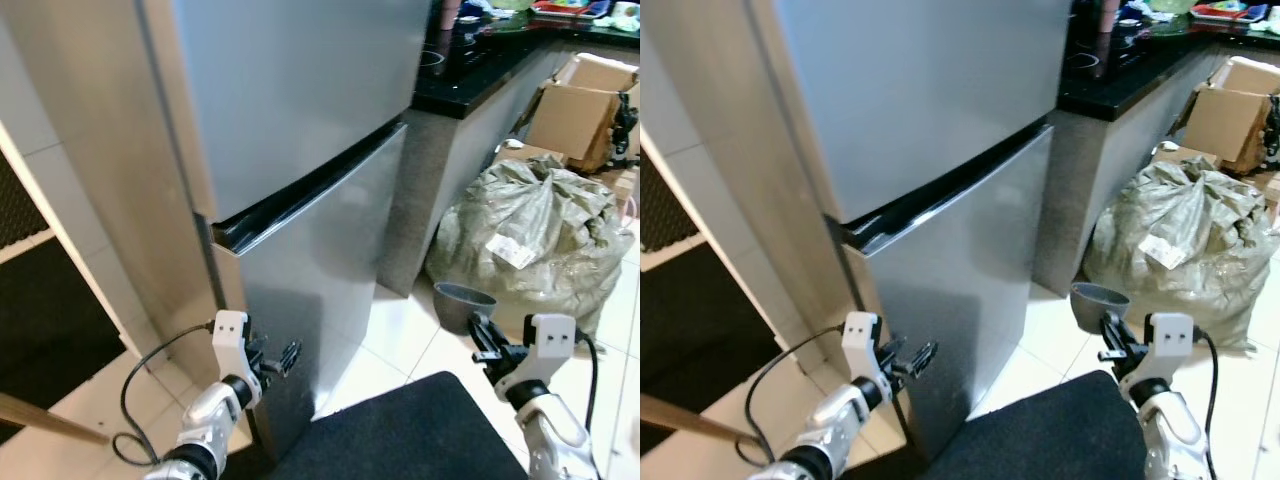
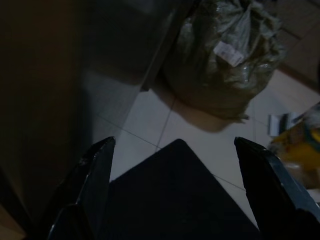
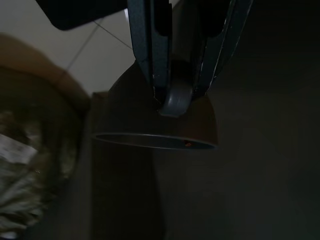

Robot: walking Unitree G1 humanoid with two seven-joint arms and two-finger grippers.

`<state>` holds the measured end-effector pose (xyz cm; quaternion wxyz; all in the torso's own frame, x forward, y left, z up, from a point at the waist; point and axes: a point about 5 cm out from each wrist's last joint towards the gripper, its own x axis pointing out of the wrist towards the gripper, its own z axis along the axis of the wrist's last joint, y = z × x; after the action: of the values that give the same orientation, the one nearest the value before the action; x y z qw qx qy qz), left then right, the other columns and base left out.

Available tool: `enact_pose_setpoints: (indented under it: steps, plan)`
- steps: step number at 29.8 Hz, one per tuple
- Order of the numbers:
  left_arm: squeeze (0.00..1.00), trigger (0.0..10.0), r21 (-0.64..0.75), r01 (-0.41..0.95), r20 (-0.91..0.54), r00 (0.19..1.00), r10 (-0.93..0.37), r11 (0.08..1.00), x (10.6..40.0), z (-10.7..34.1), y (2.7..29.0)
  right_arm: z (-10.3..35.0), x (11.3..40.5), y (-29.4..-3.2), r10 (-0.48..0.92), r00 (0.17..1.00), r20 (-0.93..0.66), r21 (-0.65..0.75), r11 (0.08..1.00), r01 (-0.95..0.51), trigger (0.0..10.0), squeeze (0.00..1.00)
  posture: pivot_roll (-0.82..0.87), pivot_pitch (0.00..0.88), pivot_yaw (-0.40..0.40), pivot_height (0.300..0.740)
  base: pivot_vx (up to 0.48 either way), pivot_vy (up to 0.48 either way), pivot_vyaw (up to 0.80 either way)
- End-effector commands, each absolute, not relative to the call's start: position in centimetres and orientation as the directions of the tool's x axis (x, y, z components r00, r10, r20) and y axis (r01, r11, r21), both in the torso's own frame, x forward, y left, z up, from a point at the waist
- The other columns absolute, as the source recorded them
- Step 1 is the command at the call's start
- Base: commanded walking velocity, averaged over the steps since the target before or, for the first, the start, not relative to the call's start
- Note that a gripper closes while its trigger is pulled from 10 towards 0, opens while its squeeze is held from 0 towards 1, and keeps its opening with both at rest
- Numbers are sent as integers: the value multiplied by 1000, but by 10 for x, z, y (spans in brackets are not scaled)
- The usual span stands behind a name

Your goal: Restocking fridge

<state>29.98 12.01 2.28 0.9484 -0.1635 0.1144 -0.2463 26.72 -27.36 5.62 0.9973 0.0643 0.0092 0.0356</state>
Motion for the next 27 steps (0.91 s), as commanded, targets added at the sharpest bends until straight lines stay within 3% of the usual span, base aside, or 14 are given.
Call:
enact_pose_setpoints:
  steps: [1, 13, 19, 21, 22, 23, 25, 27]
  plan:
    - [0, 10000, -352, 402, -116, 877, -466, 845, 303, 27, 131, 55, 267, -270, 84, 996, -16, 127, 989, -81, 10000, 0, -145, 31, 38, 740, 0, 0, 0]
    - [0, 10000, -298, 316, 13, 945, -327, 901, 328, 62, 163, 55, 265, -274, 78, 997, -18, 122, 990, -75, 10000, 0, -149, 39, 37, 740, 0, 0, 0]
    - [0, 10000, -332, 396, -17, 905, -425, 856, 315, 49, 170, 55, 265, -275, 76, 997, -21, 122, 990, -73, 10000, 0, -146, 41, 33, 740, 0, 0, 0]
    - [0, 10000, -343, 454, -30, 870, -492, 823, 308, 43, 168, 55, 264, -275, 76, 997, -22, 122, 990, -73, 10000, 0, -146, 41, 33, 740, 0, 0, 0]
    - [0, 10000, -389, 633, -50, 711, -701, 670, 283, 26, 159, 54, 264, -276, 77, 997, -25, 122, 990, -73, 10000, 0, -142, 46, 28, 740, 0, 0, 0]
    - [0, 10000, -389, 633, -50, 711, -701, 670, 283, 26, 159, 54, 264, -276, 77, 997, -25, 122, 990, -73, 10000, 0, -142, 46, 28, 740, 0, 0, 0]
    - [0, 10000, -435, 731, -52, 563, -825, 526, 262, 17, 154, 54, 264, -276, 77, 997, -29, 122, 990, -73, 10000, 0, -141, 48, 28, 740, 0, 0, 0]
    - [0, 10000, -448, 754, -54, 514, -856, 481, 256, 14, 153, 53, 264, -276, 77, 997, -30, 122, 990, -73, 10000, 0, -141, 48, 28, 740, 0, 0, 0]
